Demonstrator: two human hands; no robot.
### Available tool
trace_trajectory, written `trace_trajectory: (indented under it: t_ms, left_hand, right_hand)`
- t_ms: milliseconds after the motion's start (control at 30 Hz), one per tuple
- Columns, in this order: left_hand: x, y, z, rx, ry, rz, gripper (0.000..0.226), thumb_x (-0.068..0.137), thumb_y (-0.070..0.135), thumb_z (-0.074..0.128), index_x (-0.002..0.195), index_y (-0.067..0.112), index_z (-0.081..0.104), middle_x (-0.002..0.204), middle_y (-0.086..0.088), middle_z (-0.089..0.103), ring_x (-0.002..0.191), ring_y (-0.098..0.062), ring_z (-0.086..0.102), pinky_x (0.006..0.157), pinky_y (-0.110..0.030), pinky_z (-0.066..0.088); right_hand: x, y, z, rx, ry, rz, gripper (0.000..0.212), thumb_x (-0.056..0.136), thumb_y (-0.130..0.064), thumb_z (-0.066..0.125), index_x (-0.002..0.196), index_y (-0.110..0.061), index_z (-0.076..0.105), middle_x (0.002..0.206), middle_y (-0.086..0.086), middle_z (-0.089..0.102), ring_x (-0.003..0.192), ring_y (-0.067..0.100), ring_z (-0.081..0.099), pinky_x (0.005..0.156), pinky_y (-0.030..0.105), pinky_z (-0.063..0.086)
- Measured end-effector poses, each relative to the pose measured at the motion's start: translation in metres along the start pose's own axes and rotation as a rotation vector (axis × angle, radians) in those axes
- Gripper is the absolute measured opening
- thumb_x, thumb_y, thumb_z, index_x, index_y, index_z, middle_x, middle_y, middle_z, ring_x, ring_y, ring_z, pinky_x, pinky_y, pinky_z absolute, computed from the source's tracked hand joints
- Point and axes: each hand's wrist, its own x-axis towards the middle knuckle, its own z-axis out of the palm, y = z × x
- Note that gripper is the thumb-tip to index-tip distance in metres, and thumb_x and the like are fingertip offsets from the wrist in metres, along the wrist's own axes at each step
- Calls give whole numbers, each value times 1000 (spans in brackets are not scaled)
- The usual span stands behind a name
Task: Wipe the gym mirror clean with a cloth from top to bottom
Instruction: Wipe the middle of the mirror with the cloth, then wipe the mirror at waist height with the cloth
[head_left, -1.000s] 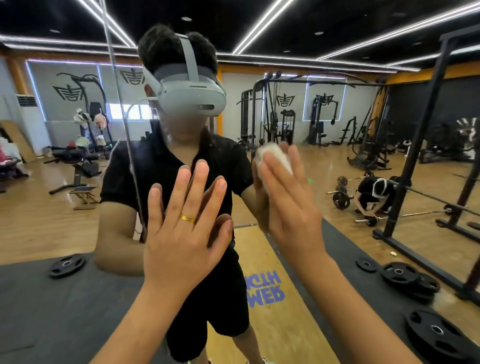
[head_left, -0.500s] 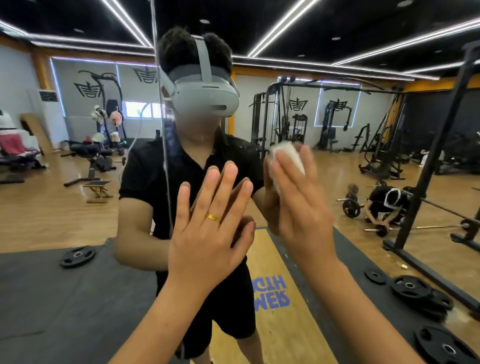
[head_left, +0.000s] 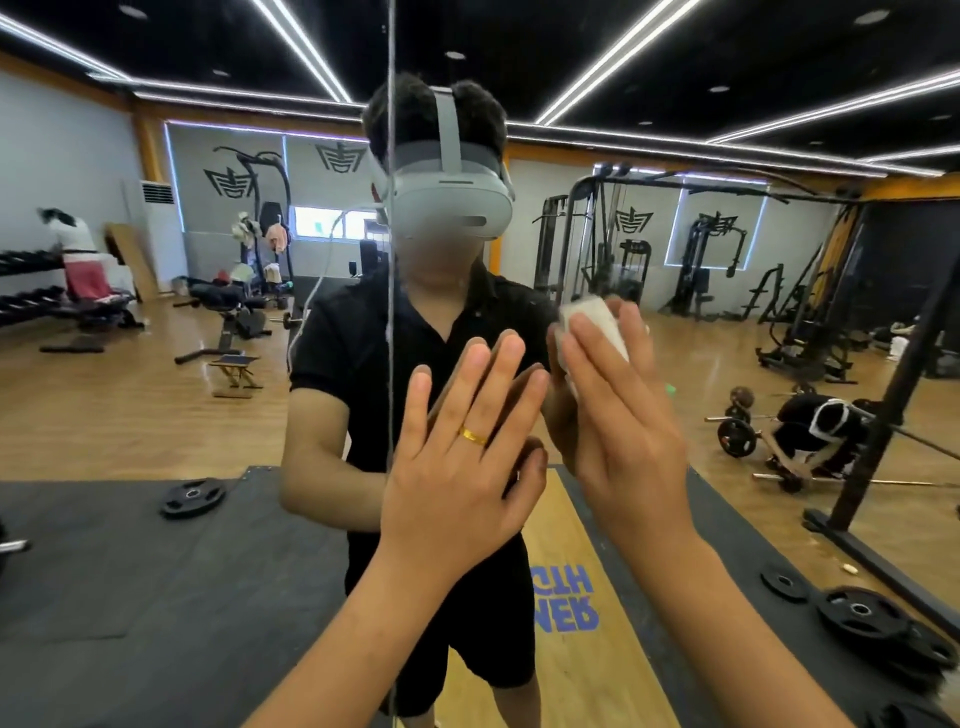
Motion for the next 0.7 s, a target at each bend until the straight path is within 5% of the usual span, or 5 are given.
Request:
trace_trajectory:
  t_ms: [133, 300, 467, 567, 700]
  left_hand:
    - [1, -1, -2, -72, 14, -20, 58, 101, 30, 56, 154, 12, 44, 164, -10, 33, 154, -28, 29, 126, -53, 14]
    - [13, 22, -15, -386, 41, -89, 51, 102, 11, 43, 153, 5, 40, 162, -11, 36, 155, -25, 27, 128, -51, 11]
    - [26, 44, -12, -458, -14, -122, 50, 102, 9, 37, 152, 7, 41, 163, -9, 36, 155, -24, 28, 126, -55, 17]
    - [27, 51, -11, -430, -43, -197, 51, 101, 10, 38, 152, 8, 43, 163, -7, 38, 155, -24, 27, 127, -55, 15]
    - [31, 62, -16, -387, 0, -278, 50, 107, 36, 41, 145, 6, 54, 159, -5, 45, 155, -25, 28, 128, -51, 11]
  right_hand:
    - [13, -5, 3, 41, -17, 33, 50, 98, 12, 54, 146, 3, 49, 157, 14, 43, 156, 38, 20, 120, 64, 29]
    - [9, -3, -15, 60, -120, 18, 72, 93, 8, 57, 157, -4, 27, 168, 11, 19, 160, 33, 5, 128, 56, 1]
    - [4, 8, -35, 199, -233, 2, 82, 91, -2, 61, 159, 0, 16, 170, 16, 9, 159, 34, -1, 125, 64, -3]
    - [-8, 25, -57, 230, -226, -14, 74, 97, -20, 54, 159, 0, 18, 170, 17, 16, 159, 34, 7, 126, 60, 0]
    - [-38, 61, -81, 95, -122, 18, 60, 98, -15, 51, 154, -2, 35, 164, 17, 33, 157, 34, 21, 128, 51, 7]
